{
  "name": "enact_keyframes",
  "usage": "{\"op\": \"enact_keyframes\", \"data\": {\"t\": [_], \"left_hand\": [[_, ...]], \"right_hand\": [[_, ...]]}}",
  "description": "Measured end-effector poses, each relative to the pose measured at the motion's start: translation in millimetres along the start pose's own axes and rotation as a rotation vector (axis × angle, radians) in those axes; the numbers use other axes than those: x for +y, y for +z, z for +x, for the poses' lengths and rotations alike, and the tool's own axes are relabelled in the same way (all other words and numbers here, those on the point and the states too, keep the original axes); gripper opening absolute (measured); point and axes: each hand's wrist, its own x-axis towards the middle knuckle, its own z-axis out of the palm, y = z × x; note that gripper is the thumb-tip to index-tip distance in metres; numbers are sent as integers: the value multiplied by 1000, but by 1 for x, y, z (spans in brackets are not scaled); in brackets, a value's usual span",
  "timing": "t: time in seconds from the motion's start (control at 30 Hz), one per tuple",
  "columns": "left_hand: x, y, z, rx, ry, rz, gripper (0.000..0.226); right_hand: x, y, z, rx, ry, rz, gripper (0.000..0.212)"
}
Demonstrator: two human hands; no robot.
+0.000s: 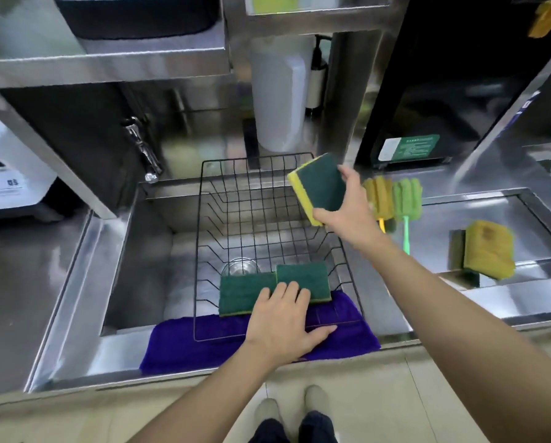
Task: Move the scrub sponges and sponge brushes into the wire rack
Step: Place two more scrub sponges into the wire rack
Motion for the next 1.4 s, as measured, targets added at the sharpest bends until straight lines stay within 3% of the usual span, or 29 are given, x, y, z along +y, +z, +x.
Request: {"op": "enact_keyframes", "data": {"t": [0.1,0.23,0.37,0.53,0.7,0.9,1.0,1.17,1.4], "left_hand": [[-8,-1,-5,-22,-20,-5,67],[-10,-4,-9,-72,-18,15,69],[-11,-7,-8,-113,-17,27,69],[-10,-3,-9,-78,13,37,65],[-9,-2,-7,-84,13,6,65],[-8,-2,-6,-79,17,9,66],[-7,-3,-6,-84,7,17,67],[-9,-2,-6,-96,3,14,68],[-8,0,-4,-89,15,12,66]], "right_hand": [[-9,36,3,-301,-97,-154,90],[-10,69,6,-532,-148,-250,92],[-10,92,12,-677,-268,-473,89],[-3,102,17,-834,-252,-637,88],[-3,99,21,-876,-166,-559,88],[-4,101,13,-765,-180,-528,84],[-4,105,10,-824,-246,-597,85],[-5,101,14,-908,-147,-500,79],[-4,97,9,-888,-185,-518,70]]}}
